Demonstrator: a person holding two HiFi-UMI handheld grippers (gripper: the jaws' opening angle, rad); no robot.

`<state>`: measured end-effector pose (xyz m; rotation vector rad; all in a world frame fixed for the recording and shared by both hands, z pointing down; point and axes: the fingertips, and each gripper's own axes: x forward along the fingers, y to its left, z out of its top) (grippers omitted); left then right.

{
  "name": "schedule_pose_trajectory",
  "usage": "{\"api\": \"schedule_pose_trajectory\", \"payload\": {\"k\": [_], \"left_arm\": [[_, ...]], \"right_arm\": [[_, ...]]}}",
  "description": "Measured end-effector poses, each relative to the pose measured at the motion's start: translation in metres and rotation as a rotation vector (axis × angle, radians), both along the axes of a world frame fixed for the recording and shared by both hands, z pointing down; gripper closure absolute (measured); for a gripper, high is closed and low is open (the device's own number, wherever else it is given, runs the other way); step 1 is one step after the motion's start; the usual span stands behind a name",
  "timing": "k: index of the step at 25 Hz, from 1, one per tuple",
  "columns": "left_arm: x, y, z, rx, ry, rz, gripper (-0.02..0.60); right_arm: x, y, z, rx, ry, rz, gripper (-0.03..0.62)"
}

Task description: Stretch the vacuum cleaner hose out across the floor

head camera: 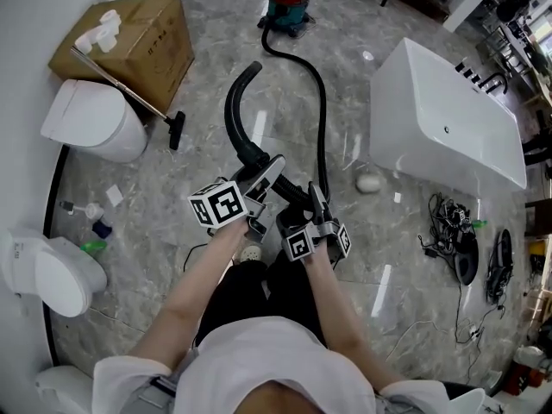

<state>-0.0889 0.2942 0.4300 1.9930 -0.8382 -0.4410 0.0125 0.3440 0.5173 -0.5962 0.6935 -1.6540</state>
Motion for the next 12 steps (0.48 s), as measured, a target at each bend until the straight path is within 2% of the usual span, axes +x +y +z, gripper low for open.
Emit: {"api": "schedule_pose_trajectory", "payload": {"k": [4,9,12], "left_arm": [[0.002,0.003,-0.013,0.069,0.006,0.077,0.345],[-0.005,0.013,-0.019,0.068,0.069,0.127,0.378],[-0.006,0.017,-0.022,0.101,0.051,0.148,0.384]], "right_arm": [[-0.012,0.001,0.002,0.019,-0.043,-0.025,0.439],[-0.034,0.012,0.004,0.045,-0.061,-0.085,0.437],[-0.048,0.012,0.003,0.056,0.014,-0.151,0.409]]}}
